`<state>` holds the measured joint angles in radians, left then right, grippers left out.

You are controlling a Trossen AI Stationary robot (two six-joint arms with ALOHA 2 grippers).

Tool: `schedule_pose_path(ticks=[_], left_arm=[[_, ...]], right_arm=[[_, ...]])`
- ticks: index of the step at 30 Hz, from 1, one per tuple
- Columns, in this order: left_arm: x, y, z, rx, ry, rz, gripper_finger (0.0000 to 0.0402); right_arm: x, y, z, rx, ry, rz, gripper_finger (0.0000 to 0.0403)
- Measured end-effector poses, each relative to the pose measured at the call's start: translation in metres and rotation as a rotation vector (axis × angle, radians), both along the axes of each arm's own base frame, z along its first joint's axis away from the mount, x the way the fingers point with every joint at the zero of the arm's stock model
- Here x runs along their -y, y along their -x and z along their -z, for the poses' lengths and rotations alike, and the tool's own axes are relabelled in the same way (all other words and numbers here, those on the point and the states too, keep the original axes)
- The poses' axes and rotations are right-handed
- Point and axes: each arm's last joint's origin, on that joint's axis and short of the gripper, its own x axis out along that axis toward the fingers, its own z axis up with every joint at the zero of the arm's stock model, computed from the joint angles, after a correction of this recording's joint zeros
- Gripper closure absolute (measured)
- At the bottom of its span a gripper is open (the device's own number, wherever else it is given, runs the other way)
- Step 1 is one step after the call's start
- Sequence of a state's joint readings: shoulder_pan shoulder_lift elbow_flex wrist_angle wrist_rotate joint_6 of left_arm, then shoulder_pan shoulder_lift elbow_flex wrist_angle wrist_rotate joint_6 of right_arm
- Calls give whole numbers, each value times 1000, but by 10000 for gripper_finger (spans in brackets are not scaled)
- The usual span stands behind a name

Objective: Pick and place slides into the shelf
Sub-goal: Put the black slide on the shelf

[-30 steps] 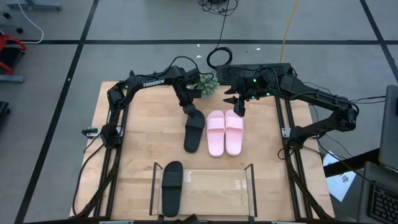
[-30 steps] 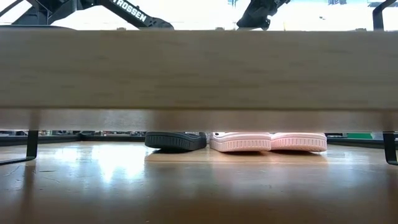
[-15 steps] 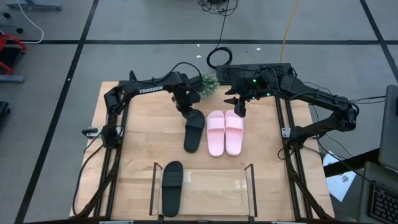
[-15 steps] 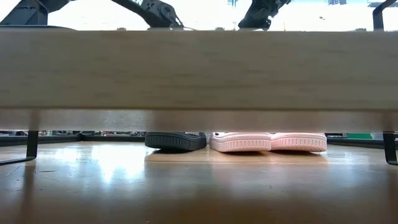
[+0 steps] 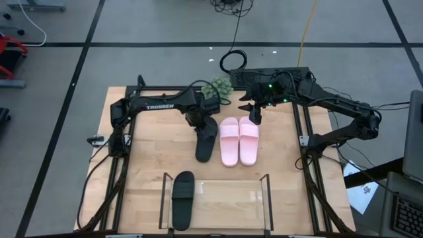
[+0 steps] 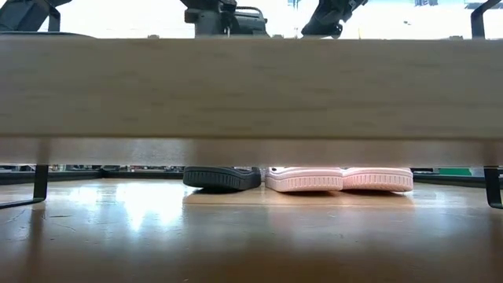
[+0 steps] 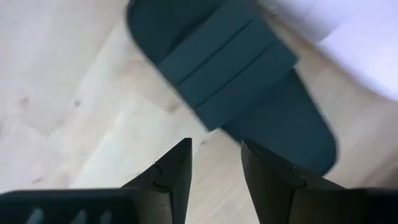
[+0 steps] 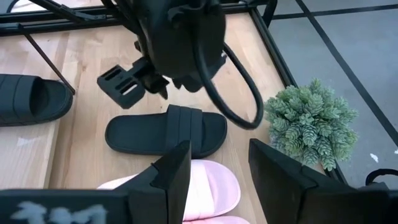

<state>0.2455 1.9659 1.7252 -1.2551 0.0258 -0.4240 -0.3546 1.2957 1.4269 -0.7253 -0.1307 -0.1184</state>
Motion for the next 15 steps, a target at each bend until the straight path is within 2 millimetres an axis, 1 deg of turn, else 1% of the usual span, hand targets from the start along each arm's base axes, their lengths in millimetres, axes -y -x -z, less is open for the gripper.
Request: schedule_pose_path(ticks=[2, 7, 10, 15], left_arm=[[0, 2, 3, -19, 1, -8, 261], [3, 5, 29, -38, 54, -68, 261], [8, 5, 39, -35, 67, -93, 261], [17, -2, 41, 15, 46, -113, 261]], right_arm=[[0, 0, 0, -2, -1, 0, 250], [0, 0, 0, -2, 0, -1, 250], [0, 0, 0, -3, 7, -7, 250], [0, 0, 0, 2, 21, -17, 250]])
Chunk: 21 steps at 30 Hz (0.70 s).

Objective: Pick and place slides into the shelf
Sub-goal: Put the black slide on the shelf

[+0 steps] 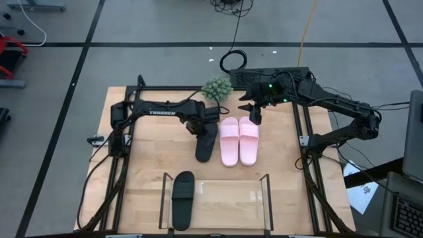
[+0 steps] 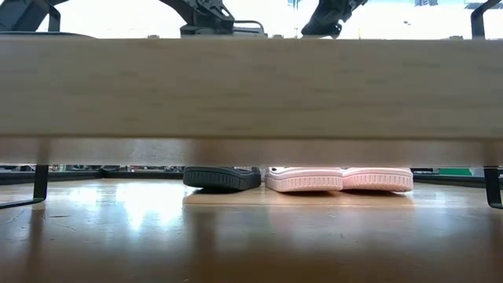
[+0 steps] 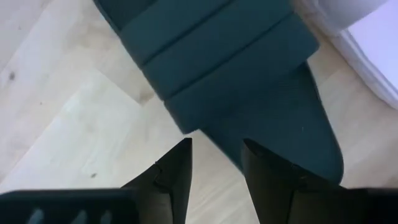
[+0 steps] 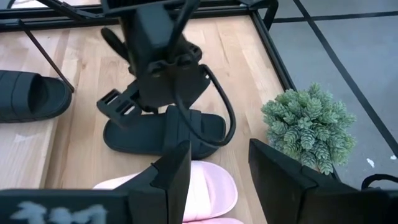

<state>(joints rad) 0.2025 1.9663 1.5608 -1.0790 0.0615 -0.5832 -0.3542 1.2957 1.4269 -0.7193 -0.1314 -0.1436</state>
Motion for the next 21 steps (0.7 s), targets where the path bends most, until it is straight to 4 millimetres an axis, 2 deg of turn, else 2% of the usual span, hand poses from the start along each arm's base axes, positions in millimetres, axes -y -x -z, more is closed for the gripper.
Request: schedule_pose_path(ticks=[8, 18, 21], left_arm=[[5, -4, 0, 5, -116, -38, 261], [4, -1, 0, -30, -160, -48, 261], [4, 0, 5, -25, -162, -47, 261]], right_arm=[[0, 0, 0, 4, 3, -1, 250], [0, 0, 0, 5, 2, 0, 250], [0, -1, -2, 19, 7, 0, 250]])
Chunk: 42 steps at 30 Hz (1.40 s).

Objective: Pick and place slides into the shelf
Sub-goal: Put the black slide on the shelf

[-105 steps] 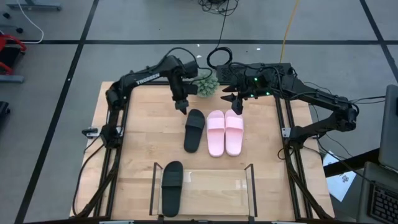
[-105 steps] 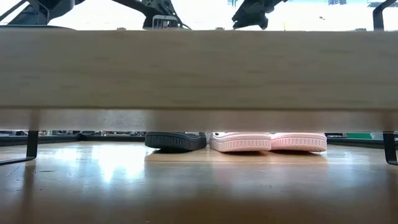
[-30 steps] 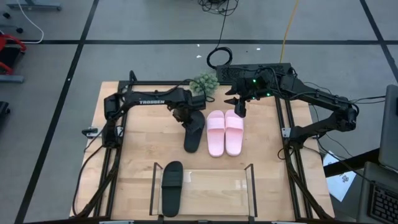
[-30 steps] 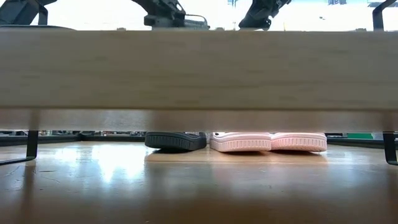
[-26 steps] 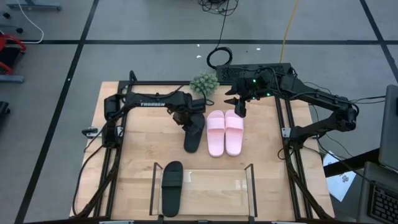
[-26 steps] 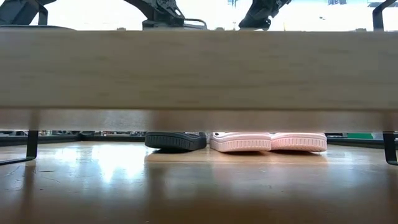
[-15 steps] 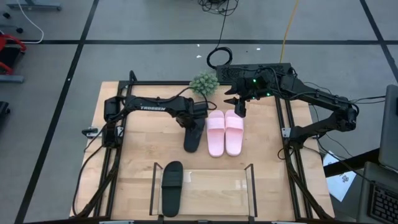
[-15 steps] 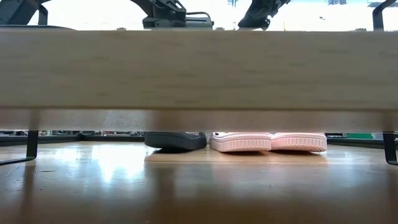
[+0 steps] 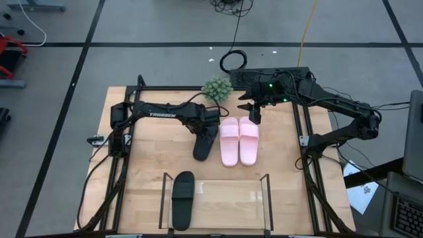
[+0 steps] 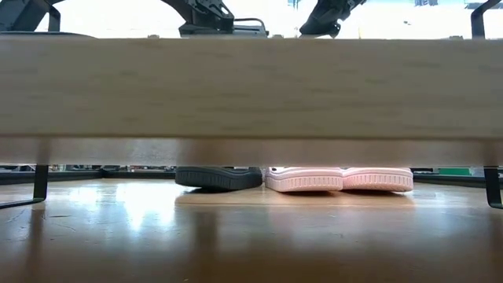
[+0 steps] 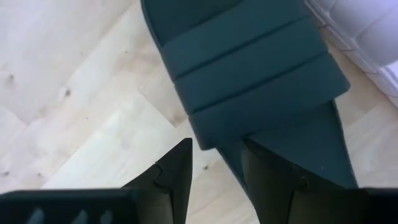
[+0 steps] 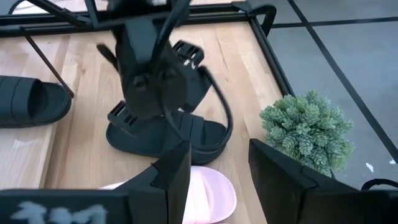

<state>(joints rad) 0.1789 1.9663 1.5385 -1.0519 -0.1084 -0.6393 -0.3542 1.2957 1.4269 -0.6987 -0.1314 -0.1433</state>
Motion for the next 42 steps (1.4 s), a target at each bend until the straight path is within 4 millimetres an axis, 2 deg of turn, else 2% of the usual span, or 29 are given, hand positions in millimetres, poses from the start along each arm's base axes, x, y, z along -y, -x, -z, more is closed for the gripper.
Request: schedule_pose_path(ticks=[8, 21, 42], left_arm=[[2, 11, 21, -69, 25, -29, 261], [13, -1, 20, 30, -19, 8, 261], [10, -7, 19, 90, -121, -24, 261]], right_arm=[[1, -2, -4, 44, 16, 0, 250], [1, -3, -5, 60, 22, 0, 250], [2, -5, -7, 88, 10, 15, 250]])
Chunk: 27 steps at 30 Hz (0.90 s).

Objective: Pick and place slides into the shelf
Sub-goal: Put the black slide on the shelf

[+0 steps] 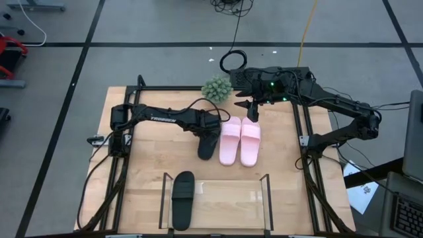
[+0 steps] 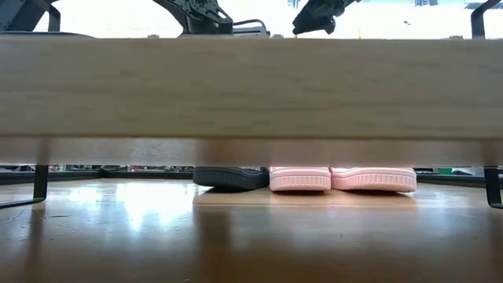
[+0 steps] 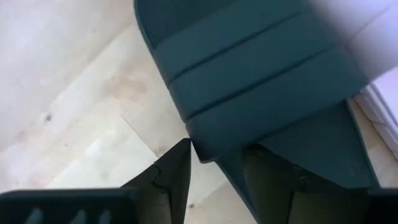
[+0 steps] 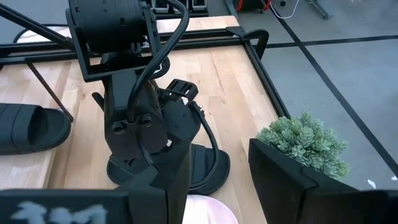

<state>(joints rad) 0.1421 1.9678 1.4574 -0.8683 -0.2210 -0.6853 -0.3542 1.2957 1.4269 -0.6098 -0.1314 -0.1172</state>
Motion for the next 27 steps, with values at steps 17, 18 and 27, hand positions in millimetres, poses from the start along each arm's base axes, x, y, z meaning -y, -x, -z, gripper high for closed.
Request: schedule_pose_path(ticks=[17, 18, 27], left_arm=[[-3, 5, 23, 10, -41, -41, 261], [-3, 6, 25, 15, -42, -43, 261], [-4, 1, 24, 69, -81, -53, 261]], right_arm=[[0, 0, -1, 8, 3, 0, 250], [0, 0, -1, 9, 3, 0, 250], [0, -1, -1, 10, 4, 0, 250]])
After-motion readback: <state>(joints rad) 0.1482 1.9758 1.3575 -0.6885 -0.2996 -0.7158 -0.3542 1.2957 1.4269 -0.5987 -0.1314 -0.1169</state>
